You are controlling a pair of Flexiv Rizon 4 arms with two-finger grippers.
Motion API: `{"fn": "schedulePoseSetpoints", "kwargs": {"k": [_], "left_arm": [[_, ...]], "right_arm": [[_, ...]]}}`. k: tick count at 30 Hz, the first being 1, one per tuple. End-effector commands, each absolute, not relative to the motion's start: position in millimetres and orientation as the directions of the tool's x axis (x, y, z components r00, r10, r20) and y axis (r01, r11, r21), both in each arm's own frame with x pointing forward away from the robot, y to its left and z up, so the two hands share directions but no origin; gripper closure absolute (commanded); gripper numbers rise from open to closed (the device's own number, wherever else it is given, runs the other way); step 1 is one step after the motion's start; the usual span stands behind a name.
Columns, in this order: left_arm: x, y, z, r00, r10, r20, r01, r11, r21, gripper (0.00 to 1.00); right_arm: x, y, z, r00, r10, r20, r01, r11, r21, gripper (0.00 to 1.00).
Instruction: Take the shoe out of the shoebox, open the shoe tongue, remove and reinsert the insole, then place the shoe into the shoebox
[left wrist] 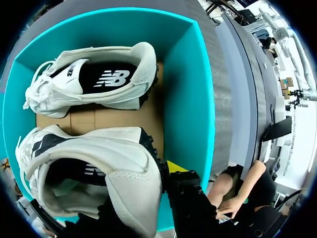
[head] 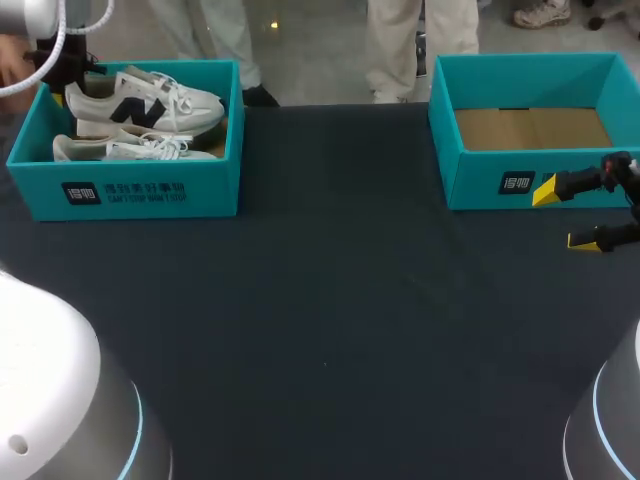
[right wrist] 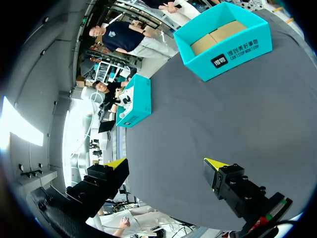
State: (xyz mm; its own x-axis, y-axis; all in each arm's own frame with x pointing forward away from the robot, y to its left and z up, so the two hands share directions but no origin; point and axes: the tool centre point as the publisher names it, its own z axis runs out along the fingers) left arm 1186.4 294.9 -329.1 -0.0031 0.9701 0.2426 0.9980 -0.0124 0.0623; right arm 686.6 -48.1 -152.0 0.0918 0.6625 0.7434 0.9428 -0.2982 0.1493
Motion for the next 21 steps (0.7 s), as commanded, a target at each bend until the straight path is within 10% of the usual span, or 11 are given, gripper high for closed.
{"fn": "schedulePoseSetpoints", "kwargs": {"k": [1,21], "left_arm": [[1189,297,-346,-0.005,0.972,0.235,0.997,-0.013,0.073,1.00],[1193,296,-371,-0.006,0.986,0.167,0.999,-0.001,0.043,1.00]], "right_arm": [[684,-48,-152,0.093,0.664,0.742,0.942,-0.301,0.151,0.00],[684,-48,-152,0.093,0.664,0.742,0.942,-0.301,0.151,0.00]]}}
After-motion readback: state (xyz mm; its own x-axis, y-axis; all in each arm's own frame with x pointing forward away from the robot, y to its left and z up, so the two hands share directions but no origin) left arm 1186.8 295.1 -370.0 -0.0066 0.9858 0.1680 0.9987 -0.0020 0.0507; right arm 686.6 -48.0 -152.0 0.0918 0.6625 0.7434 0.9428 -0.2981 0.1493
